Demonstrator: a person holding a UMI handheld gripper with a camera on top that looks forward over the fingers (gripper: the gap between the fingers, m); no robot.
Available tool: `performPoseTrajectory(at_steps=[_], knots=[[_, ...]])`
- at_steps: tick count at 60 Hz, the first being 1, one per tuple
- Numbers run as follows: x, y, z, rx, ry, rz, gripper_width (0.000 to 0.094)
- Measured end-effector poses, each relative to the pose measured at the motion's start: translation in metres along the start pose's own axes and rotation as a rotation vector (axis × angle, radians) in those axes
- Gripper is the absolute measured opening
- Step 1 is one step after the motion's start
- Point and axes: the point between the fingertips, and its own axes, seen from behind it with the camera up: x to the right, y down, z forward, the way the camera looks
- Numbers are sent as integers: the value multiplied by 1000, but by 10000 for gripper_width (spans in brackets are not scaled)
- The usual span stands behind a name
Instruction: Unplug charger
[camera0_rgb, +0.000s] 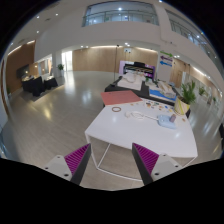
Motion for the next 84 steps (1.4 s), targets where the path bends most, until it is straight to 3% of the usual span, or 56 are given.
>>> performPoseTrajectory(at_steps=[26,40,64,84], knots=[[187,25,19,0,303,160,857],[292,34,52,36,403,185,856],[420,-22,224,214,358,220,858],[465,-49,345,218,297,214,855]])
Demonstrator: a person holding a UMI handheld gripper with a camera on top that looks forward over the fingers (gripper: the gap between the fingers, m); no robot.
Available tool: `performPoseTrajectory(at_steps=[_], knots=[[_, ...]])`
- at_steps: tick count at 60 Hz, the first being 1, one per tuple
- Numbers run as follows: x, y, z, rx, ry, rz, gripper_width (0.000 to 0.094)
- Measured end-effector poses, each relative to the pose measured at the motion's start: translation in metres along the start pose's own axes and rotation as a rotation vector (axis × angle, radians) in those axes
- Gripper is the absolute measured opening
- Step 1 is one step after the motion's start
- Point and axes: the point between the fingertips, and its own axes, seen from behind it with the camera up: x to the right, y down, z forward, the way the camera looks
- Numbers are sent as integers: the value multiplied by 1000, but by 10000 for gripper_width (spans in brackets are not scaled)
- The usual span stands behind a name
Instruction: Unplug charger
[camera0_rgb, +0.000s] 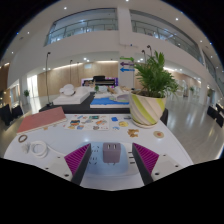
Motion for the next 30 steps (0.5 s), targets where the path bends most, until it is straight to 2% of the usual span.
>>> performPoseTrajectory(at_steps=[3,11,13,18,23,27,30], knots=[[-4,1,7,-6,-13,6,808],[-4,12,22,-49,-9,22,381],[0,8,21,-35,7,27,284],[0,5,21,-24,11,-4,166],[1,-13,17,30,10,10,150],[3,-48,6,99,8,28,151],[12,-70,-2,94,21,46,149]])
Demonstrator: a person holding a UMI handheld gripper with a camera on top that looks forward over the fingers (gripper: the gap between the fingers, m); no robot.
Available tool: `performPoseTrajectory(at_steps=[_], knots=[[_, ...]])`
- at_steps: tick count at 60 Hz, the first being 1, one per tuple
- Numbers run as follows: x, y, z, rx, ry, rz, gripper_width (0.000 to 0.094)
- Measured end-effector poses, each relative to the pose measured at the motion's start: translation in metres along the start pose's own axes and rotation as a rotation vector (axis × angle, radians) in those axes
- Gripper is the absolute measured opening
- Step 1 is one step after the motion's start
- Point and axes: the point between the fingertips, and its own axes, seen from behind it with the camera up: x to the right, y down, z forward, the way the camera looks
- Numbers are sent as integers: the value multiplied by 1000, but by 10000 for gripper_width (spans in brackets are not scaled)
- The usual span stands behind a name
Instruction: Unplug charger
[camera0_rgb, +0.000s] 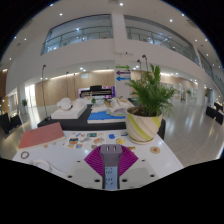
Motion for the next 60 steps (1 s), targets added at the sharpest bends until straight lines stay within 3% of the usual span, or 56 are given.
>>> performPoseTrajectory(at_steps=[11,21,26,33,37,44,53,60], knots=[[71,-39,-38,-42,63,-23,149],[133,34,-26,-217,109,-63,175],[150,64,-7,-230,118,-65,201],[146,101,15,-311,69,-49,261],[142,115,25,-350,42,-110,372],[156,101,20,-334,91,-155,871],[151,49,-50,-328,88,-49,855],[148,8,-152,-362,83,-47,853]])
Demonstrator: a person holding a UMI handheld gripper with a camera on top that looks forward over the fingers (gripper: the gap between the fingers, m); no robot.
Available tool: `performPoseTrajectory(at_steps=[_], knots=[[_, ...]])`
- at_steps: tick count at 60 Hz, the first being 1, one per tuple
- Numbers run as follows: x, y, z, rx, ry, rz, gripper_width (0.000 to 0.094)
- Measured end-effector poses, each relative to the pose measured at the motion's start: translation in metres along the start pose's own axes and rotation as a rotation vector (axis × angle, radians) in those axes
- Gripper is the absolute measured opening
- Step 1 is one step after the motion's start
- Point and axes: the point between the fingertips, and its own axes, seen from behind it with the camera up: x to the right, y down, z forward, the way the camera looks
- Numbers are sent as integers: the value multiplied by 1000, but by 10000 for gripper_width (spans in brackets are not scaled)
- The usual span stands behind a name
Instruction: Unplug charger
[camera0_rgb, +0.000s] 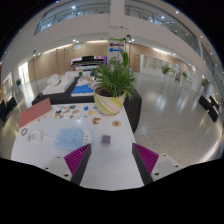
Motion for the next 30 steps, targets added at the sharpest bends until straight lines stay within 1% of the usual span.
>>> performPoseTrajectory(at_steps=[8,14,19,22,26,30], knots=[[-9,21,-102,-39,-36,-27,849],[-12,41,-148,-59,-30,-43,855],[-19,50,-164,-51,-50,-45,849],[-19,50,-169,-40,-44,-45,853],[-18,52,-169,-43,-35,-42,848],[-22,55,-166,-59,-51,-45,856]])
